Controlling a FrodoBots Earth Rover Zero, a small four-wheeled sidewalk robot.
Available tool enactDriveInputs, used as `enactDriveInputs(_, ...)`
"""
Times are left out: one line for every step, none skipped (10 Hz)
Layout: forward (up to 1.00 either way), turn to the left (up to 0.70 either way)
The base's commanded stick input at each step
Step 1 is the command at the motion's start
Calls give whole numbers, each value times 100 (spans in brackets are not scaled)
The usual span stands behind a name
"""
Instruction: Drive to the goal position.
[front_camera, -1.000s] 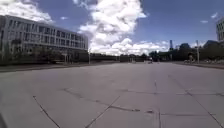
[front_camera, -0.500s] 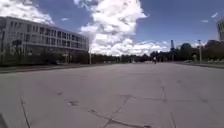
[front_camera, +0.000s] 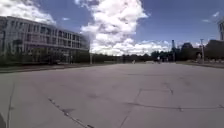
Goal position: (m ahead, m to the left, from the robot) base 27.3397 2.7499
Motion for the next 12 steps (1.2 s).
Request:
enactDriveInputs(70, 0)
enactDriveInputs(70, 0)
enactDriveInputs(70, 0)
enactDriveInputs(70, -3)
enactDriveInputs(70, -35)
enactDriveInputs(70, -35)
enactDriveInputs(70, -35)
enactDriveInputs(70, -35)
enactDriveInputs(70, -35)
enactDriveInputs(70, -35)
enactDriveInputs(70, -35)
enactDriveInputs(70, -35)
